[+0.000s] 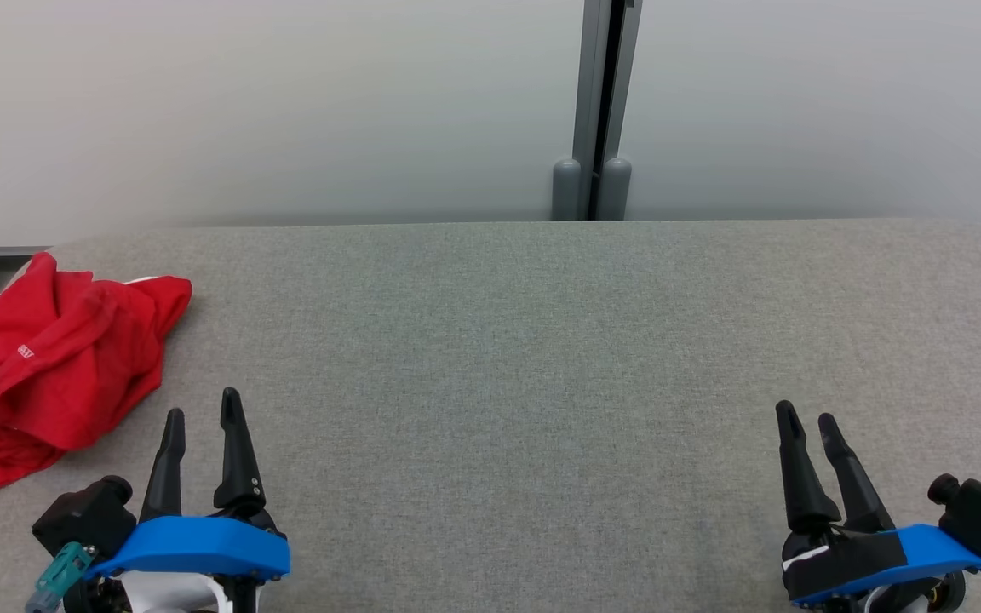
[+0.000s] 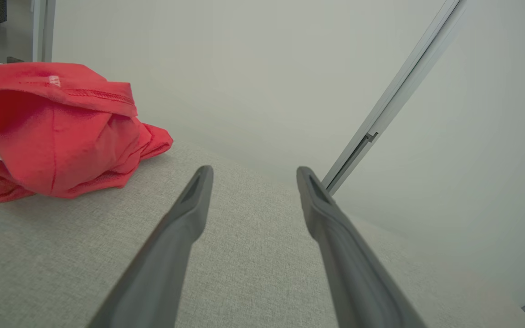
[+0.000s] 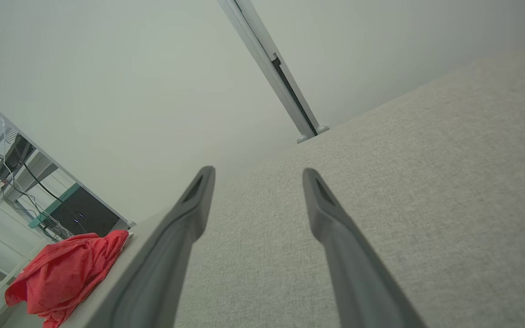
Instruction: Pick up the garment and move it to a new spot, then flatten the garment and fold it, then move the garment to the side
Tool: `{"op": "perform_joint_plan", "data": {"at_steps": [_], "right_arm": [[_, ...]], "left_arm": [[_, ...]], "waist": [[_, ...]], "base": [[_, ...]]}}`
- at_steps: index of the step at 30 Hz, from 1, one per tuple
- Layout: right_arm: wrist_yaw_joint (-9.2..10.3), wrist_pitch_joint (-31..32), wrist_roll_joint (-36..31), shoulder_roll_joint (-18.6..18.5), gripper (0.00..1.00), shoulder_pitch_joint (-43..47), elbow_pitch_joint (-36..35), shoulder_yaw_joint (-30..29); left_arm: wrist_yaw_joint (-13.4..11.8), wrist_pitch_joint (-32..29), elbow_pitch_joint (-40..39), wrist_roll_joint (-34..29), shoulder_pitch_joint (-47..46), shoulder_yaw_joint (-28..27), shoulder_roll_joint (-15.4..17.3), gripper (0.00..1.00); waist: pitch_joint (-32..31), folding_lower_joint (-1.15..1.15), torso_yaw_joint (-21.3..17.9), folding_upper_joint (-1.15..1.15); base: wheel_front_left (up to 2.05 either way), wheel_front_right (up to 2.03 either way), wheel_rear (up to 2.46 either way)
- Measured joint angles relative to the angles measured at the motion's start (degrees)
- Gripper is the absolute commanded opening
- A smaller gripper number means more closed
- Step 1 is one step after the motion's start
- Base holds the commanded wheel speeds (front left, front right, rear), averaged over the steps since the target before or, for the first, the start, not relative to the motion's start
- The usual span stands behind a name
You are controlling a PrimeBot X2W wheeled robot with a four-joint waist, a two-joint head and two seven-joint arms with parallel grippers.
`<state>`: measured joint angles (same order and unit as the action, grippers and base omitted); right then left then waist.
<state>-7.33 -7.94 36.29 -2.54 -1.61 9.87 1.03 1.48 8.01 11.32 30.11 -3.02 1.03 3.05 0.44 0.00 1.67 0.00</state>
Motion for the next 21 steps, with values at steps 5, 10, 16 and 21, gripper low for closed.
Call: {"op": "perform_joint_plan", "data": {"at_steps": [5,10,16,21], "right_arm": [[-0.04,-0.74,-3.18,-0.01,1.00,0.14,0.15,0.22],[-0.05,-1.40,-6.28,-0.02,1.00,0.60,0.40,0.25],[-0.05,-2.25,-9.34,-0.03,1.00,0.65,0.52,0.15],[-0.05,-2.80,-12.36,-0.04,1.00,0.72,0.59,-0.42]], "left_arm": [[-0.47,0.75,0.40,-3.32,0.19,0.64,0.23,1.00],[-0.97,1.42,0.77,-6.16,0.29,1.19,0.26,1.00],[-1.21,2.19,0.92,-8.90,0.31,1.51,0.33,1.00],[-1.52,2.76,1.08,-11.57,0.34,1.69,0.44,1.00]], "waist": [[0.03,0.00,0.12,0.00],[0.01,0.00,0.24,0.00],[0.02,0.00,0.39,0.00],[0.00,0.00,0.55,0.00]], "base": [[0.00,0.00,0.00],[0.00,0.00,0.00],[0.00,0.00,0.00],[0.00,0.00,0.00]]}}
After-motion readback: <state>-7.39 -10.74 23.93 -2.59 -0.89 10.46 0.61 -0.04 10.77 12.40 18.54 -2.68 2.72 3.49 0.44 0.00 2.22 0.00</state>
